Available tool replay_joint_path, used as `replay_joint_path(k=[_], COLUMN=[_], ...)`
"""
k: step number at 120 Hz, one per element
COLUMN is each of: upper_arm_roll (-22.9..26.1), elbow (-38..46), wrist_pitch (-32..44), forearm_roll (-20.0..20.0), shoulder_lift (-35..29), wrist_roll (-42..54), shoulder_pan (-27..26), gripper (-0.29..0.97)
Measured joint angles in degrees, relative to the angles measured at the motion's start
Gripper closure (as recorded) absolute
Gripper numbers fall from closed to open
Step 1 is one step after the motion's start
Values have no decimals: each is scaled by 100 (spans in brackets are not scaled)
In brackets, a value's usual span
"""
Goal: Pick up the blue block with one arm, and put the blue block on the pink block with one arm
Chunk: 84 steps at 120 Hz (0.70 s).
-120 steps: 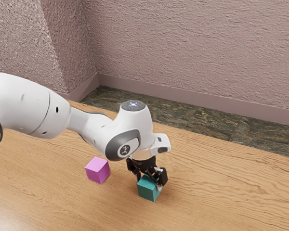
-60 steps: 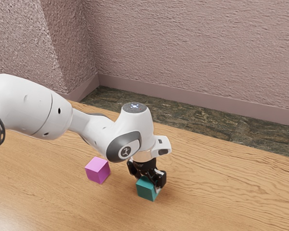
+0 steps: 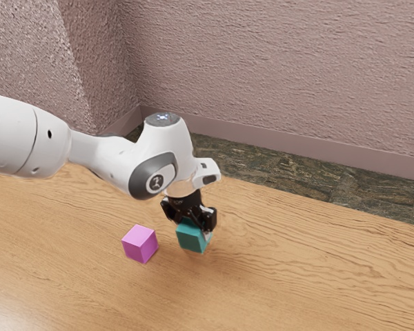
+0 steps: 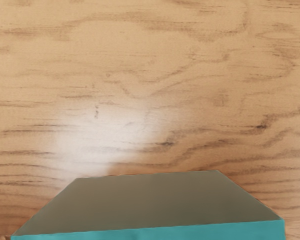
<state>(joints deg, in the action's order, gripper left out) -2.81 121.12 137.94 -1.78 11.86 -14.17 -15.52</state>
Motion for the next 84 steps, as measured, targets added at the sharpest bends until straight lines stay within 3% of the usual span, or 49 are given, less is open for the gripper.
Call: replay_joint_path(k=[25,84], upper_arm_roll=[-217,-239], elbow=[336,1188], wrist_pitch=[-26,-104], forearm_roll=[8,-8], shoulder_lift=[-380,-1120], wrist_roll=[452,1671], shoulder_pan=[624,865], gripper=[31,32])
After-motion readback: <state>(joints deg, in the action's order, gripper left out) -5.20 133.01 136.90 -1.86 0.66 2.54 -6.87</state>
